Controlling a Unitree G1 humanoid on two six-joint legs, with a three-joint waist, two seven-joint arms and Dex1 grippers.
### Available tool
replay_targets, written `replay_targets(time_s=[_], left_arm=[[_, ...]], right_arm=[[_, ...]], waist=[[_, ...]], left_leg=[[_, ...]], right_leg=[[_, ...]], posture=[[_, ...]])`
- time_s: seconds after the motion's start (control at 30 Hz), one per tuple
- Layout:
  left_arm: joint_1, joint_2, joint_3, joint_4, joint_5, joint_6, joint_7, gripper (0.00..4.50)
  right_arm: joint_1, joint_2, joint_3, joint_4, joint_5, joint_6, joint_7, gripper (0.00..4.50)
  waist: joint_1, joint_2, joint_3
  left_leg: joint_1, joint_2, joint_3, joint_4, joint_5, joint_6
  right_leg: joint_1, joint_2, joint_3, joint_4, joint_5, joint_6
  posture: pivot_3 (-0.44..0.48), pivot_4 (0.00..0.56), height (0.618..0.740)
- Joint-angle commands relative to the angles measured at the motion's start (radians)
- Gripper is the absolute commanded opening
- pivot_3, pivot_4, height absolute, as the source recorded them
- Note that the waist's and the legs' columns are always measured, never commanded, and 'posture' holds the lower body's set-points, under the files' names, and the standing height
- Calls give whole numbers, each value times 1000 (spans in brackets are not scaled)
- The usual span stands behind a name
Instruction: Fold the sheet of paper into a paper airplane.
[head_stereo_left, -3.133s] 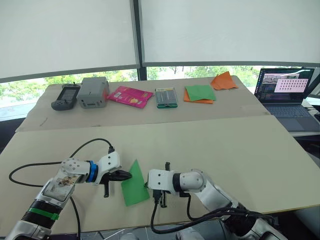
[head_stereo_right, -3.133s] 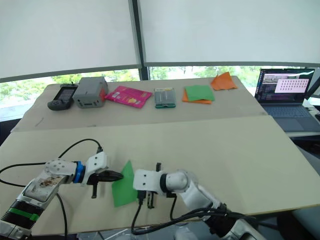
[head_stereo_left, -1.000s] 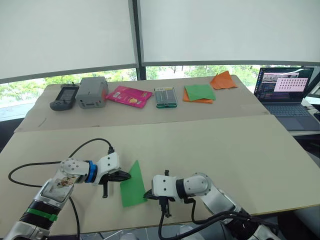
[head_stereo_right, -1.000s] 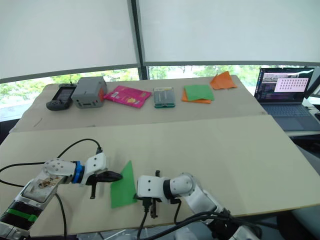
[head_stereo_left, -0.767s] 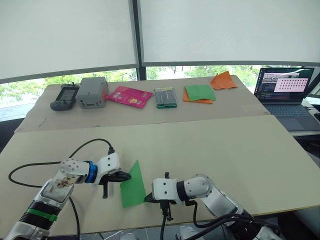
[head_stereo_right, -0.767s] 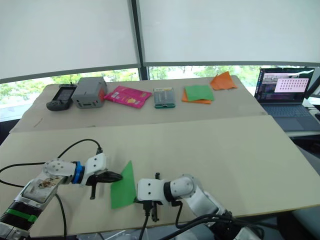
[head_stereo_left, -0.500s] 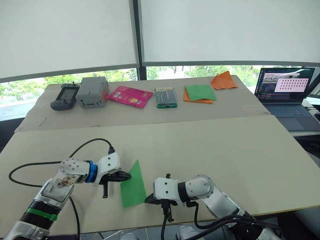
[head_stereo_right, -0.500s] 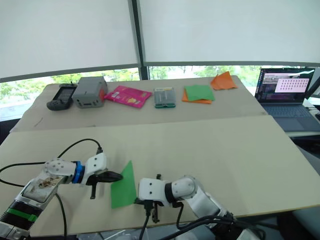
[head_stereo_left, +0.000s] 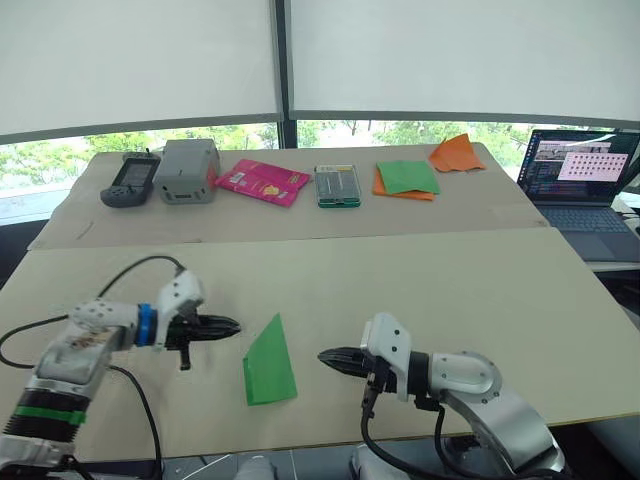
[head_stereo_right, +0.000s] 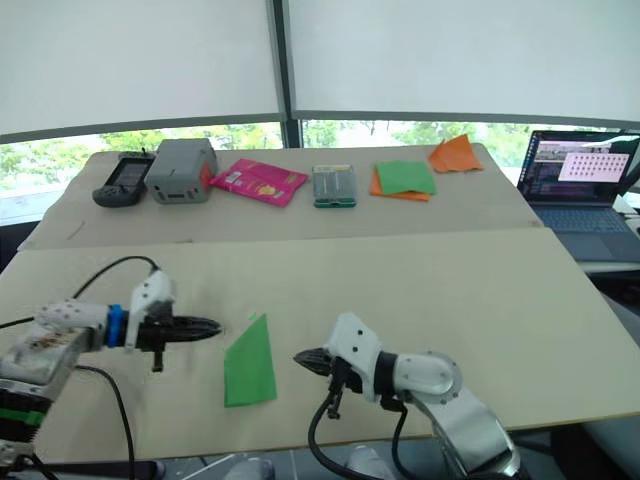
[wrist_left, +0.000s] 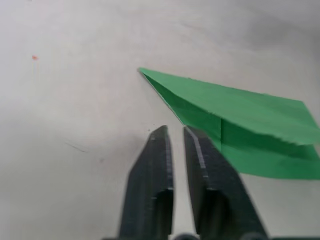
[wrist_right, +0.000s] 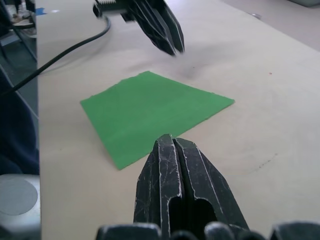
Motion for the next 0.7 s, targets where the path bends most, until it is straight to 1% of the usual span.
replay_targets(time_s=[0.03, 0.1, 0.13, 0.2, 0.23, 0.27, 0.33, 0.43, 0.5, 0.57, 0.67, 0.7], left_arm=[[-31, 19, 9, 16, 2, -97, -69, 2187], [-67, 12, -15, 40, 51, -235, -99, 2842], [-101, 0, -37, 75, 89, -348, -117, 3184], [-155, -25, -66, 147, 135, -521, -145, 3184], [-189, -41, -89, 203, 177, -665, -149, 3184], [-212, -53, -103, 244, 205, -764, -150, 3184], [-257, -75, -135, 309, 226, -910, -187, 3184], [-315, -100, -192, 393, 238, -1084, -254, 3184], [-352, -114, -221, 462, 250, -1171, -277, 3184], [-388, -140, -235, 520, 248, -1233, -273, 3184], [-401, -153, -265, 543, 236, -1254, -283, 3184], [-402, -150, -282, 545, 229, -1250, -285, 2934]], right_arm=[[11, 9, 1, -15, 10, -4, -42, 0], [10, 13, -2, -1, 11, -9, -60, 0], [6, 13, -5, 7, 14, -12, -63, 0], [-4, 8, -5, 24, 11, -23, -67, 0], [-7, 5, -3, 28, 12, -26, -67, 0], [-8, 3, -1, 31, 13, -28, -68, 0], [-11, 2, -1, 34, 17, -27, -70, 0], [-11, -1, -6, 31, 21, -22, -74, 0], [-12, -1, -6, 31, 20, -22, -79, 0], [-11, 0, -4, 29, 22, -20, -84, 0], [-9, 2, -3, 26, 21, -18, -95, 0], [-8, 2, -3, 25, 21, -18, -99, 0]], waist=[[3, 0, 0], [10, -1, 2], [16, -1, 4], [23, -2, 4], [24, -1, 4], [26, -1, 4], [28, -1, 4], [31, -1, 3], [34, -1, 3], [36, -1, 3], [36, -1, 3], [35, 0, 3]], left_leg=[[0, 0, 0, 0, 0, 0], [0, 0, 0, 0, 0, 0], [0, 0, 0, 0, 0, 0], [-1, 0, 0, 0, 0, 0], [-1, 0, 1, 0, 0, 0], [-1, 0, 1, 0, 0, 0], [-1, 0, 2, 1, 0, 0], [-2, 0, 2, 1, 1, 1], [-2, 0, 2, 1, 2, 2], [-1, 0, 2, 1, 2, 3], [-2, 0, 2, 3, 3, 4], [-2, 0, 2, 4, 3, 4]], right_leg=[[0, 0, 0, 0, 0, 0], [0, 0, 0, 0, 0, 0], [-1, 0, 0, 0, 0, 0], [-1, 0, 0, -1, 0, 0], [-1, 0, 0, -1, 0, 0], [-1, -1, 0, -2, 0, 0], [0, -1, 0, -2, 0, 0], [1, 0, 0, 0, 0, 0], [1, 0, 0, 0, 1, 0], [2, 0, 0, 1, 1, 1], [3, 0, 0, 1, 3, 3], [3, 0, 0, 1, 3, 3]], posture=[[0, 150, 740], [0, 150, 740], [0, 150, 740], [0, 150, 740], [0, 150, 740], [0, 150, 740], [0, 150, 740], [0, 150, 740], [0, 150, 740], [0, 150, 740], [0, 150, 740], [0, 150, 740]])
